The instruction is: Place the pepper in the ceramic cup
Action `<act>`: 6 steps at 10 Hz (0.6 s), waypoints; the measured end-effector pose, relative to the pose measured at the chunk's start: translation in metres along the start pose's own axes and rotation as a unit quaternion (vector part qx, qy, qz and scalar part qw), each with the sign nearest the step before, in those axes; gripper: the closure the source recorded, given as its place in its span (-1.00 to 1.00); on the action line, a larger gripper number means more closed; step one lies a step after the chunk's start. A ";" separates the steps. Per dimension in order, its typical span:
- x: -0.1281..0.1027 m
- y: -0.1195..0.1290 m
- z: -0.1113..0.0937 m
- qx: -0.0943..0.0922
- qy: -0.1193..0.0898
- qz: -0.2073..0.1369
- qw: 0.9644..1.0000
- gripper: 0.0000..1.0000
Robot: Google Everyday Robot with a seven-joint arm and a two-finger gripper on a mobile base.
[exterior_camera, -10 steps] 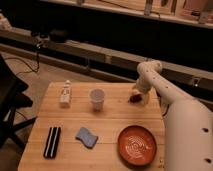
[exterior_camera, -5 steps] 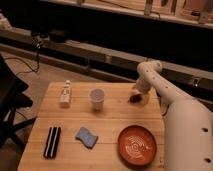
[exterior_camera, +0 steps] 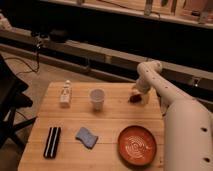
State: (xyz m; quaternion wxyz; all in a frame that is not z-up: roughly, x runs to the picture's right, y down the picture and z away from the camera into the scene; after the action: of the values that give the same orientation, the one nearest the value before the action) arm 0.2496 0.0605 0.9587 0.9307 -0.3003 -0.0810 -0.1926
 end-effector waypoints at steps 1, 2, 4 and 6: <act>-0.001 0.001 0.001 -0.001 0.001 -0.002 1.000 -0.42; -0.003 0.001 -0.003 0.004 -0.003 -0.006 1.000 -0.18; -0.004 0.005 -0.003 0.011 -0.019 -0.013 1.000 0.27; -0.007 0.007 0.001 0.015 -0.034 -0.021 0.999 0.78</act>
State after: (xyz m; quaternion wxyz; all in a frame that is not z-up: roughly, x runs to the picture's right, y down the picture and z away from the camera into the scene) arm 0.2460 0.0684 0.9541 0.9275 -0.2914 -0.1215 -0.2002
